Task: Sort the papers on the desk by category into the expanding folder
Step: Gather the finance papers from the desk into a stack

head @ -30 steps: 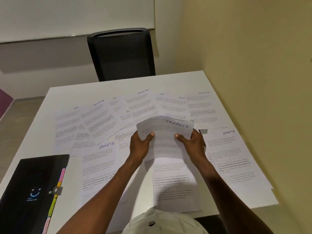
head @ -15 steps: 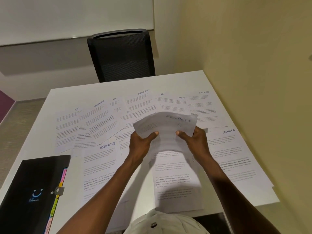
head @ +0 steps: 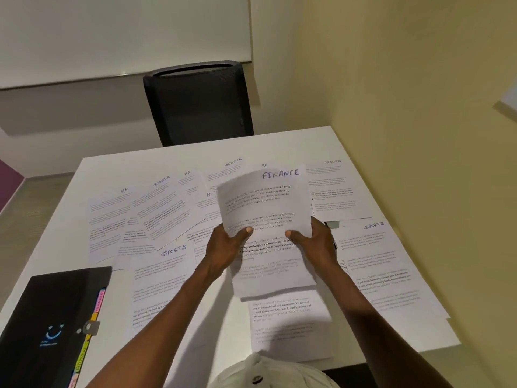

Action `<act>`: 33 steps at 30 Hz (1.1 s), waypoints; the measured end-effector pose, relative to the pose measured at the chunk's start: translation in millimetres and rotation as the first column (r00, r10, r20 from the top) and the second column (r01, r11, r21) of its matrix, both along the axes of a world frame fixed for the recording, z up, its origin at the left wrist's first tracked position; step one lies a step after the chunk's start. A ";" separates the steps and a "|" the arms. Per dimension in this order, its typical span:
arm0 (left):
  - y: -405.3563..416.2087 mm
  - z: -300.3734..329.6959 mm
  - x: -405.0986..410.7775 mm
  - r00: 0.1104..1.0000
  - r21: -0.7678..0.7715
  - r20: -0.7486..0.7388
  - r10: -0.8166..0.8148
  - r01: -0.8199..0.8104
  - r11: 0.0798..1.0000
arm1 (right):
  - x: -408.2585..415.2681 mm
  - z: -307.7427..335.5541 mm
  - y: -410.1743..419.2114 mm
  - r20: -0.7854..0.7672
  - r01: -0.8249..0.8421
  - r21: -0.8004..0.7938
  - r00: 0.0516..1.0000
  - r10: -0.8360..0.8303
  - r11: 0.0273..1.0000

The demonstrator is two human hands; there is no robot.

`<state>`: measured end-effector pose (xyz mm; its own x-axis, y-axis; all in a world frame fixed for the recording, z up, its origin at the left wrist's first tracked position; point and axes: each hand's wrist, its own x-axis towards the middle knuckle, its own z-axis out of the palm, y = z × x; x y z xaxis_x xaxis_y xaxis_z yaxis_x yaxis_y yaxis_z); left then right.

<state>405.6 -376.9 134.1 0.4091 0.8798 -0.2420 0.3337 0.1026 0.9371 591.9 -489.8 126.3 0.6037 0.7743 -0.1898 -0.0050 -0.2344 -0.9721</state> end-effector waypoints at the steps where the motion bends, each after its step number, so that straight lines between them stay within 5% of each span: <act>1: 4.3 7.9 0.5 0.999 -0.012 0.024 -0.026 0.026 1.000 | 3.3 5.6 3.3 -0.004 -0.012 0.023 1.000 0.013 1.000; 14: 11.3 38.0 -0.1 0.982 -0.183 0.186 0.020 0.014 0.983 | 0.5 26.0 19.5 0.140 -0.050 0.056 0.989 0.041 0.997; 23: 8.8 18.7 -10.3 0.988 -0.063 0.121 0.096 -0.089 0.994 | -6.2 22.6 22.5 -0.030 -0.098 0.008 0.995 0.099 0.995; 33: -3.6 -0.9 -23.2 0.970 -0.046 0.171 0.171 -0.166 0.985 | -17.8 7.9 9.6 0.062 -0.016 0.024 0.998 0.014 1.000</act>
